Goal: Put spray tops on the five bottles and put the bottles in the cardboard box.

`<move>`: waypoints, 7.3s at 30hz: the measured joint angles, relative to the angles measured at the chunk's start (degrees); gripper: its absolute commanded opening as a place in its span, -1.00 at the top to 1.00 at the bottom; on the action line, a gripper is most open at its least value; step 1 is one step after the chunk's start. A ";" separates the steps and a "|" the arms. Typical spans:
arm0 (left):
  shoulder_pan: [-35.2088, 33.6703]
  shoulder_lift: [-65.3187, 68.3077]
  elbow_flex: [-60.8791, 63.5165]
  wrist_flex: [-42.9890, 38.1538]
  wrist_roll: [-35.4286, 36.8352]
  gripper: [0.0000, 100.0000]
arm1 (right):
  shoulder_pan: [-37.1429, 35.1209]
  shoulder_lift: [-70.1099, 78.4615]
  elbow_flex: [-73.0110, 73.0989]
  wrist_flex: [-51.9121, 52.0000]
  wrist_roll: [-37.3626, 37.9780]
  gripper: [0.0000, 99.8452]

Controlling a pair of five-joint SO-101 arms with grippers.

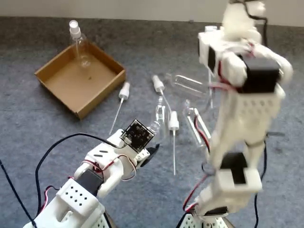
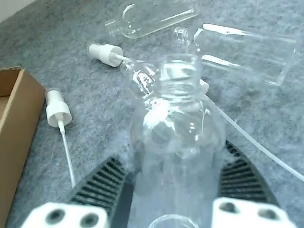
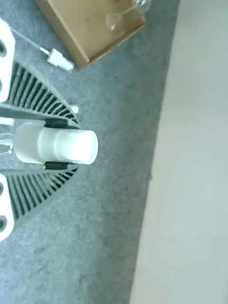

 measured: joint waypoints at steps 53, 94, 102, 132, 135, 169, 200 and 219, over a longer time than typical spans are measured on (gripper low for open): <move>12.04 0.00 8.97 -21.54 10.37 0.70 | -12.22 -69.98 93.10 -47.56 -15.21 0.99; 9.67 0.00 8.97 -21.54 10.37 0.70 | -13.80 -70.07 106.37 -38.42 -15.30 0.98; 9.67 0.00 8.97 -21.54 10.37 0.70 | -13.98 -70.07 106.37 -37.54 -11.08 0.71; 6.77 0.00 8.97 -21.54 10.37 0.70 | -7.91 -70.07 108.84 -41.93 -6.24 0.90; 6.86 0.00 8.97 -21.54 10.37 0.70 | -7.82 -70.07 111.56 -45.10 -6.24 0.90; 6.77 -26.90 11.16 -9.58 10.37 0.70 | -16.79 -70.07 101.45 -35.69 0.09 0.90; -16.79 -27.08 10.73 -15.21 7.65 0.71 | -16.70 -70.07 133.36 -58.20 0.09 0.90; -17.05 -27.08 1.05 -15.21 3.43 0.71 | -24.35 -70.07 151.30 -88.70 0.09 0.90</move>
